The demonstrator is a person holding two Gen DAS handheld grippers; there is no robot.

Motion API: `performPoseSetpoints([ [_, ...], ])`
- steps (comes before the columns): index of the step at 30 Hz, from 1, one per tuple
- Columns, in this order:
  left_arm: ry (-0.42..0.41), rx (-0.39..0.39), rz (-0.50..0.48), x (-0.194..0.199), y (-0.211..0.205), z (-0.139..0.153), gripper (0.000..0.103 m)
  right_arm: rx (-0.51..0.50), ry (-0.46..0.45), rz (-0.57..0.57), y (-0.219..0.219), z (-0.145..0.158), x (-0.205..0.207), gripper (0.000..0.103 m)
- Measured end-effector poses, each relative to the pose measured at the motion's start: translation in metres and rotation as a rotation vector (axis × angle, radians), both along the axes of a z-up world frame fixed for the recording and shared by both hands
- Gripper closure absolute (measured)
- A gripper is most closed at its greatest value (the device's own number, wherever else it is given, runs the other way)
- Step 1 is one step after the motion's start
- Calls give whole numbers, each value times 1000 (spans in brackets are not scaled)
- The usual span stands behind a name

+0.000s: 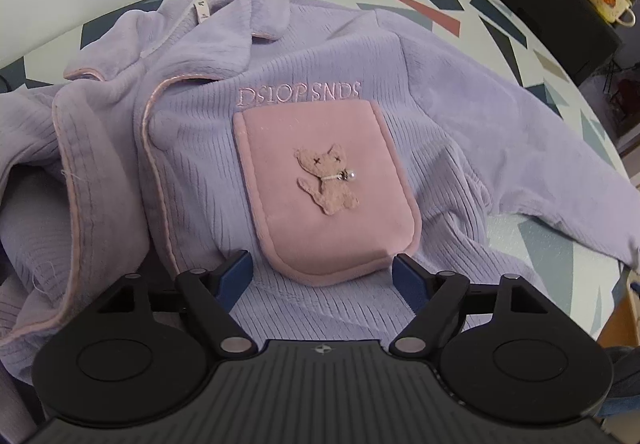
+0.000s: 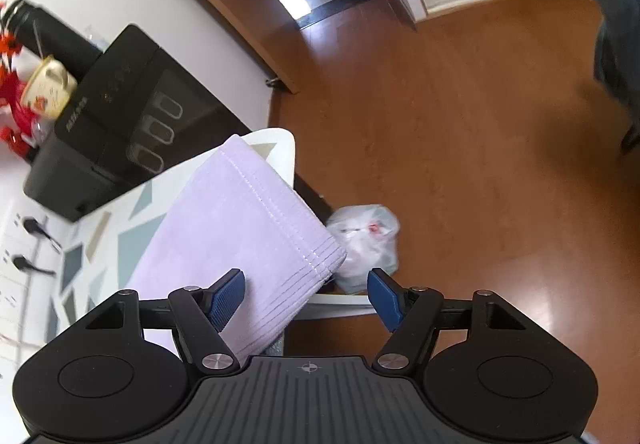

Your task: Fold clothes

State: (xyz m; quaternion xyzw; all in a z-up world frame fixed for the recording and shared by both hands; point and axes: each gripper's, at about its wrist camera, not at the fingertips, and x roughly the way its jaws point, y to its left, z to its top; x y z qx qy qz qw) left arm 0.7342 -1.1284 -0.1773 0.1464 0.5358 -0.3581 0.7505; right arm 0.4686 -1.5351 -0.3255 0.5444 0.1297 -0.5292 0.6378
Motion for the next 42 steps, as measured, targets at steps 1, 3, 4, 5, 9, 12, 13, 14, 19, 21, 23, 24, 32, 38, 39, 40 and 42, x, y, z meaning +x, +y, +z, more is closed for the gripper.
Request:
performPoseSetpoints([
  [1, -5, 6, -2, -1, -1, 0, 22, 8, -23, -11, -2, -3, 0, 48],
  [3, -8, 10, 2, -1, -2, -1, 22, 22, -62, -33, -5, -8, -2, 68],
  [4, -7, 11, 6, -1, -3, -1, 21, 19, -57, -44, -5, -5, -3, 79],
  [5, -6, 12, 10, -1, -3, -1, 21, 10, -47, -53, -5, 0, -4, 88],
  [9, 18, -3, 27, 1, -2, 1, 21, -52, -20, -47, -3, 23, -2, 93],
  [12, 43, -21, 41, 2, 3, 3, 21, -141, -3, 0, -3, 53, 7, 94],
  [13, 54, -27, 46, 2, 5, 3, 21, -178, 0, 24, -3, 65, 14, 94],
  [14, 67, -34, 50, 1, 7, 3, 21, -220, 2, 60, -3, 77, 26, 94],
  [19, 91, -47, 46, -11, 22, 4, 21, -360, -12, 319, 7, 123, 105, 94],
  [21, 91, -50, 42, -17, 28, 5, 21, -401, -18, 443, 21, 133, 145, 94],
  [23, 80, -47, 36, -25, 34, 5, 21, -423, -34, 571, 36, 140, 186, 94],
  [24, 73, -43, 34, -29, 38, 5, 21, -423, -44, 637, 46, 141, 207, 94],
  [32, -8, -16, 11, -55, 62, 2, 21, -375, 28, 1076, 138, 90, 343, 94],
  [38, 2, -19, 28, -56, 62, -1, 19, -333, 150, 1240, 193, 56, 364, 69],
  [39, 4, -19, 30, -55, 62, -1, 19, -332, 148, 1246, 190, 57, 361, 63],
  [40, 6, -20, 32, -55, 63, -2, 18, -331, 146, 1253, 188, 58, 358, 51],
  [42, 10, -22, 35, -55, 64, -3, 17, -355, 151, 1253, 180, 66, 349, 46],
])
